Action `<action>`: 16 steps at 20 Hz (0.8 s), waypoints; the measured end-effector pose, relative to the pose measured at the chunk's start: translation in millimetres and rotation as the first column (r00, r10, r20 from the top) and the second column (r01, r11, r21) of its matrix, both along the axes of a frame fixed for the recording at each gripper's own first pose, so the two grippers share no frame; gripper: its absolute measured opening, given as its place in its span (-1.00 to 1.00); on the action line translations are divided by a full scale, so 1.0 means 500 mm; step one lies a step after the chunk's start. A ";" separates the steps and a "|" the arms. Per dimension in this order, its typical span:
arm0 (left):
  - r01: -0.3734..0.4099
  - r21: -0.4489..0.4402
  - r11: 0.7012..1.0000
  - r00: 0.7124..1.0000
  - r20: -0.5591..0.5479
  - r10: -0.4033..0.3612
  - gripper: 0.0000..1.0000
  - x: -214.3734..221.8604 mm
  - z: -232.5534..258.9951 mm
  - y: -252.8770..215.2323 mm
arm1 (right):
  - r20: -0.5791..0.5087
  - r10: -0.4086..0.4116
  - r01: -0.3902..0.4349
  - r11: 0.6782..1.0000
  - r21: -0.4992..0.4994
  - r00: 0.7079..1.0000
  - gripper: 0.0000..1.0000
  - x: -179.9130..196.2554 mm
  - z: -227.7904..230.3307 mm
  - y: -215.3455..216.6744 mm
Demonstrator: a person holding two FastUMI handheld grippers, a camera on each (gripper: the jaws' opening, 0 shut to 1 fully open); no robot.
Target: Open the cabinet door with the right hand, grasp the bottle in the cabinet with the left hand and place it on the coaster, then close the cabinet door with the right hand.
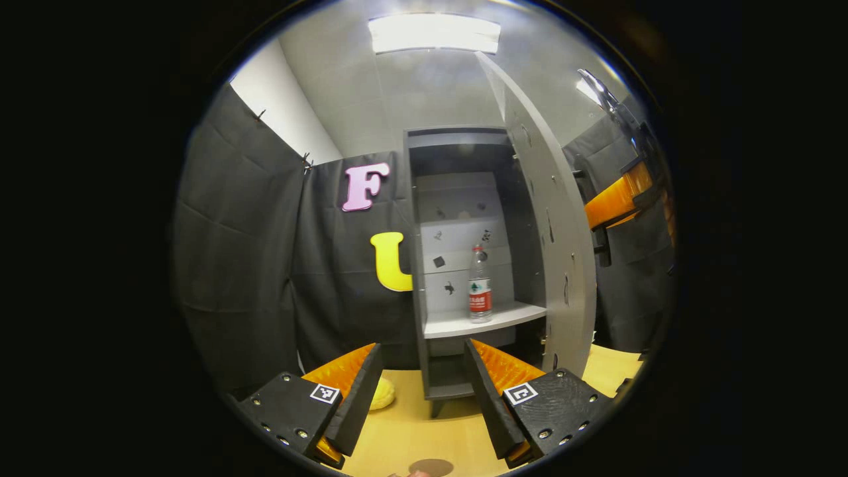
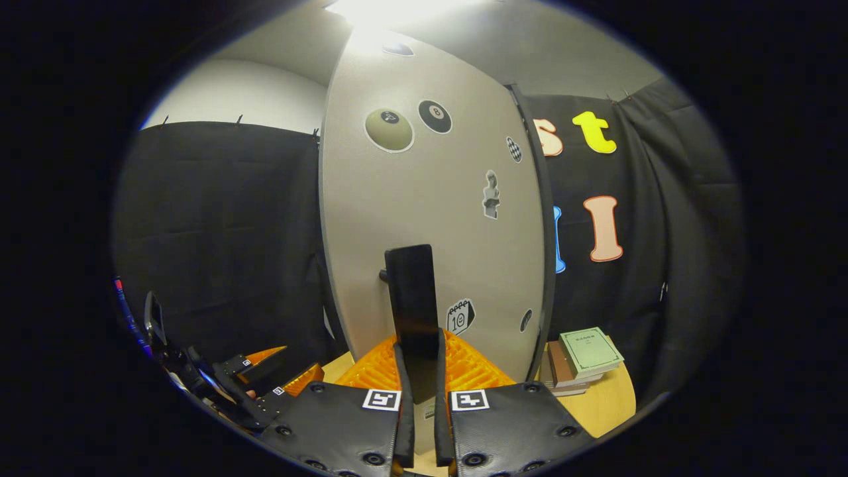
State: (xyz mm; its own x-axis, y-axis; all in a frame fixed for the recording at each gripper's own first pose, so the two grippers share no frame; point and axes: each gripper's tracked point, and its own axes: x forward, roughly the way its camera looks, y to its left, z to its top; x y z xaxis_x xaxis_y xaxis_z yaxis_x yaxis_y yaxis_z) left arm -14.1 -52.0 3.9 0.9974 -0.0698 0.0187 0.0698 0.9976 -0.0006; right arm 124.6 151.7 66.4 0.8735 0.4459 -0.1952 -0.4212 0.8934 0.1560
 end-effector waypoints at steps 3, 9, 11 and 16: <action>0.020 -0.001 1.000 1.000 0.003 -0.020 0.39 -0.001 0.006 -0.041 | -0.004 -0.002 0.002 1.000 0.004 1.000 -0.72 -0.004 -0.005 -0.043; 0.053 0.013 0.999 0.998 0.016 -0.053 0.39 -0.003 0.018 -0.117 | 0.018 -0.053 0.053 0.999 -0.003 0.998 -0.74 -0.007 -0.006 -0.131; 0.059 0.014 0.998 0.998 0.017 -0.059 0.43 -0.001 0.018 -0.140 | 0.027 -0.079 0.079 0.997 -0.006 0.997 -0.74 -0.003 -0.008 -0.168; 0.075 0.017 0.997 0.997 0.030 -0.075 0.39 -0.006 0.033 -0.205 | 0.036 -0.153 0.153 0.988 0.010 0.988 -0.75 0.009 -0.011 -0.262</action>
